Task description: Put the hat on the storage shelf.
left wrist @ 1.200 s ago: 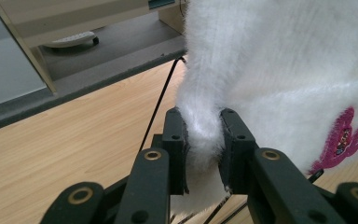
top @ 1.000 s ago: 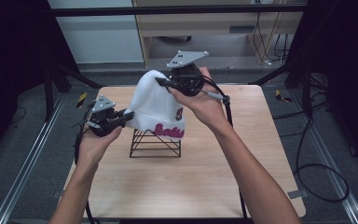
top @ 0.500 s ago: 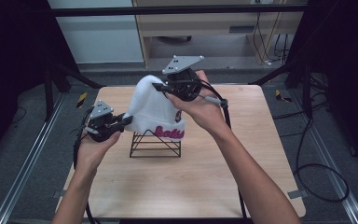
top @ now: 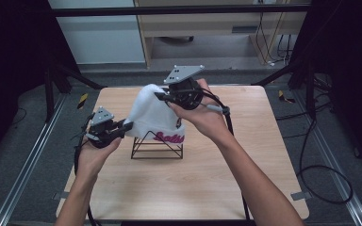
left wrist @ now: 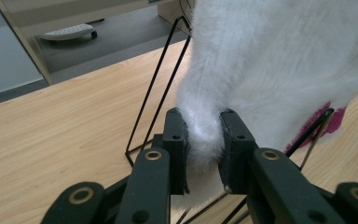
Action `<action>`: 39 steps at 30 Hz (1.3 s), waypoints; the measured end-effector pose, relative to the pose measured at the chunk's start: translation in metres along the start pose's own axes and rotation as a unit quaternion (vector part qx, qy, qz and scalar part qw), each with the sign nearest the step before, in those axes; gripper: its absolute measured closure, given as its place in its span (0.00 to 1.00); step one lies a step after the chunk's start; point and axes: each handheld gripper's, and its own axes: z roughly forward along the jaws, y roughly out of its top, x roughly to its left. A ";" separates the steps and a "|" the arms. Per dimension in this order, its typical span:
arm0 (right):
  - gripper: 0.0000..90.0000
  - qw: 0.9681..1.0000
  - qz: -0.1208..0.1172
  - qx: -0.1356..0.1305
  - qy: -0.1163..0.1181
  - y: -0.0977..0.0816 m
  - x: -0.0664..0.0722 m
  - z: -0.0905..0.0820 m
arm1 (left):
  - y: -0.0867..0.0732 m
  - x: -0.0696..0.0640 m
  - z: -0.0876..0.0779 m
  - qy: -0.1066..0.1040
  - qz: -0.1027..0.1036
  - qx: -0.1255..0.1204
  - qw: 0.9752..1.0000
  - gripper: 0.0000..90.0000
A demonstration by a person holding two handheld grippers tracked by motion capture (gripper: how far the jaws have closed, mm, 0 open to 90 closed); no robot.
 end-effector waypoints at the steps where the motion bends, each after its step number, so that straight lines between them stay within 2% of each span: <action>1: 0.91 1.000 0.001 0.002 0.001 -0.001 0.001 0.000 | -0.001 0.000 0.000 0.000 -0.001 0.000 1.000 0.83; 9: 0.91 1.000 -0.005 0.011 0.011 -0.007 0.011 0.005 | -0.013 0.002 0.001 -0.002 -0.009 0.003 1.000 0.83; 27: 0.91 0.999 0.001 0.039 0.021 -0.028 0.020 0.018 | -0.037 0.004 0.011 -0.007 -0.022 0.017 1.000 0.82; 39: 0.91 0.998 -0.001 0.061 0.028 -0.035 0.028 0.029 | -0.056 0.006 0.021 -0.011 -0.027 0.032 0.999 0.81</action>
